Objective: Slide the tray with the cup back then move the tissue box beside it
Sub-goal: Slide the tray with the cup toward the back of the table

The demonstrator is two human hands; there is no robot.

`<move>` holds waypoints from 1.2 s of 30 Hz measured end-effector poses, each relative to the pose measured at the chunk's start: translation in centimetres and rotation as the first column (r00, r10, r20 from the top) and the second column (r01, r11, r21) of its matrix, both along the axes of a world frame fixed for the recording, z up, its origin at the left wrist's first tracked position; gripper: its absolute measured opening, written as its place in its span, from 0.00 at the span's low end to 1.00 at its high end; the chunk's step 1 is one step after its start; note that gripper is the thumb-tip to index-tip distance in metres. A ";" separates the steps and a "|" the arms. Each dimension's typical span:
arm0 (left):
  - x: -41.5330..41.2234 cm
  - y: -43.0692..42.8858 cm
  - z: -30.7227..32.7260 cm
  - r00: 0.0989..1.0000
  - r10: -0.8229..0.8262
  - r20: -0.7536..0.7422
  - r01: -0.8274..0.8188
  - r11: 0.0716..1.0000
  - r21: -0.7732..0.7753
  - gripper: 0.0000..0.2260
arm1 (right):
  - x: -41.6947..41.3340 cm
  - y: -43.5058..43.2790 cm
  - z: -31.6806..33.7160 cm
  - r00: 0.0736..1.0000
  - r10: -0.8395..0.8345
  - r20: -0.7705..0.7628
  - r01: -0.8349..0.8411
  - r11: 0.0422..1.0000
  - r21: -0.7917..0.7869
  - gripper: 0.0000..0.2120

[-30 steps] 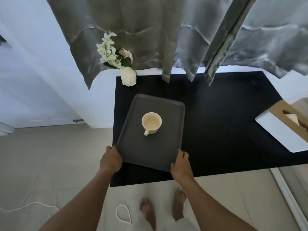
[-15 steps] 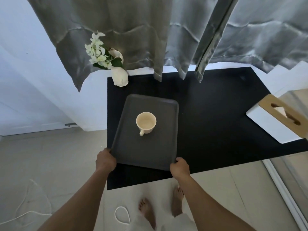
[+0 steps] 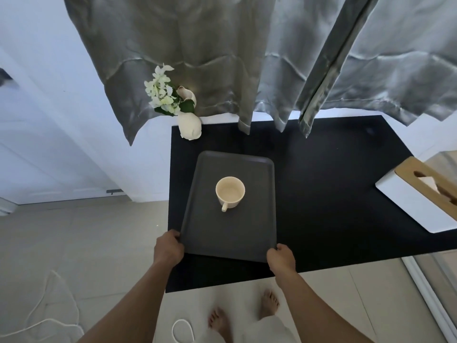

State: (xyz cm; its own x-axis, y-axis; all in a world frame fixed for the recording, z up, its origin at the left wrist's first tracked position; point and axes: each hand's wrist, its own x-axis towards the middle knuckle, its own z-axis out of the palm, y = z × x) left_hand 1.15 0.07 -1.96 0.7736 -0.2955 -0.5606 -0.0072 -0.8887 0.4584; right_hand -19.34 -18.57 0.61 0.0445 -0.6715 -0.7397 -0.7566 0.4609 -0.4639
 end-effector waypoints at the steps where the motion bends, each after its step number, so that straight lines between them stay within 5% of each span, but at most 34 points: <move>1: 0.0 -0.1 0.0 1.000 0.006 -0.002 -0.006 1.000 -0.005 0.19 | 0.0 -0.2 -0.2 1.000 -0.012 0.007 0.012 1.000 0.002 0.26; 8: -0.8 -1.1 0.1 0.998 0.050 -0.024 -0.051 0.998 -0.040 0.12 | -0.4 -1.9 -0.4 0.999 -0.039 0.017 0.038 0.999 0.016 0.24; 23: -1.3 -7.2 0.4 0.981 0.150 -0.119 -0.160 0.984 -0.079 0.17 | -0.4 -10.1 -0.4 0.998 -0.040 0.045 0.038 0.998 0.046 0.27; 36: -1.2 -11.4 -0.5 0.897 0.388 -0.210 -0.417 0.901 -0.119 0.18 | 1.6 -15.9 -1.7 0.997 0.011 0.081 -0.018 0.995 0.096 0.28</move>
State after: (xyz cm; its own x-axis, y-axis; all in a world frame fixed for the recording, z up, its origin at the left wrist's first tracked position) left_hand 0.00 -11.35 -2.47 0.7372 -0.0750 -0.6714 0.4299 -0.7146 0.5519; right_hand -17.79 -34.52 -1.11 0.1157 -0.5956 -0.7949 -0.7256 0.4959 -0.4772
